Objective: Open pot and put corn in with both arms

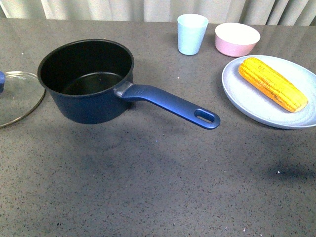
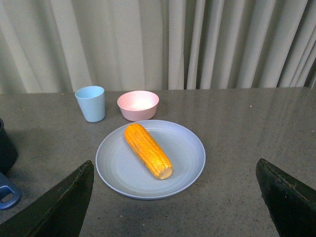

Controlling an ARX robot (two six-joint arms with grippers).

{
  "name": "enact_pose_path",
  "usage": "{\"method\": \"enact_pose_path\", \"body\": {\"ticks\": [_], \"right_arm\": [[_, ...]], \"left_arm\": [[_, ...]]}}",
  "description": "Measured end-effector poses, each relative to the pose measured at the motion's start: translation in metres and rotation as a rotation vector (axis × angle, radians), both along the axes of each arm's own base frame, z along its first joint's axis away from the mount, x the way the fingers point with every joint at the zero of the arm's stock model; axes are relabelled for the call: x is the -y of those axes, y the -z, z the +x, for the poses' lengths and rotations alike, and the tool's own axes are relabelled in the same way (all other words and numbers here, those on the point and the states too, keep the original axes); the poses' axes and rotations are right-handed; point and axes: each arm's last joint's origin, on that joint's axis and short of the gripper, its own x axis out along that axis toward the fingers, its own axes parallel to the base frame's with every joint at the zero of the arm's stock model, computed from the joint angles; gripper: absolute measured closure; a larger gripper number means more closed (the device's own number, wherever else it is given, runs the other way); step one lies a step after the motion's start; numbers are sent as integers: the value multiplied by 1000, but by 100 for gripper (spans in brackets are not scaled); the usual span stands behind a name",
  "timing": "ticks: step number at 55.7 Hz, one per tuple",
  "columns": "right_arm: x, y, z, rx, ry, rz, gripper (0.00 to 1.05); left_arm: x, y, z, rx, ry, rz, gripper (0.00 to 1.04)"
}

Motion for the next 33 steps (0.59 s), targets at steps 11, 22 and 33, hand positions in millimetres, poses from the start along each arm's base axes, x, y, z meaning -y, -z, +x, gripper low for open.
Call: {"method": "enact_pose_path", "body": {"ticks": [11, 22, 33], "right_arm": [[0, 0, 0, 0, 0, 0, 9], [0, 0, 0, 0, 0, 0, 9], [0, 0, 0, 0, 0, 0, 9]], "left_arm": [[10, -20, -29, 145, 14, 35, 69], [21, -28, -52, 143, 3, 42, 104], [27, -34, -67, 147, 20, 44, 103]]}}
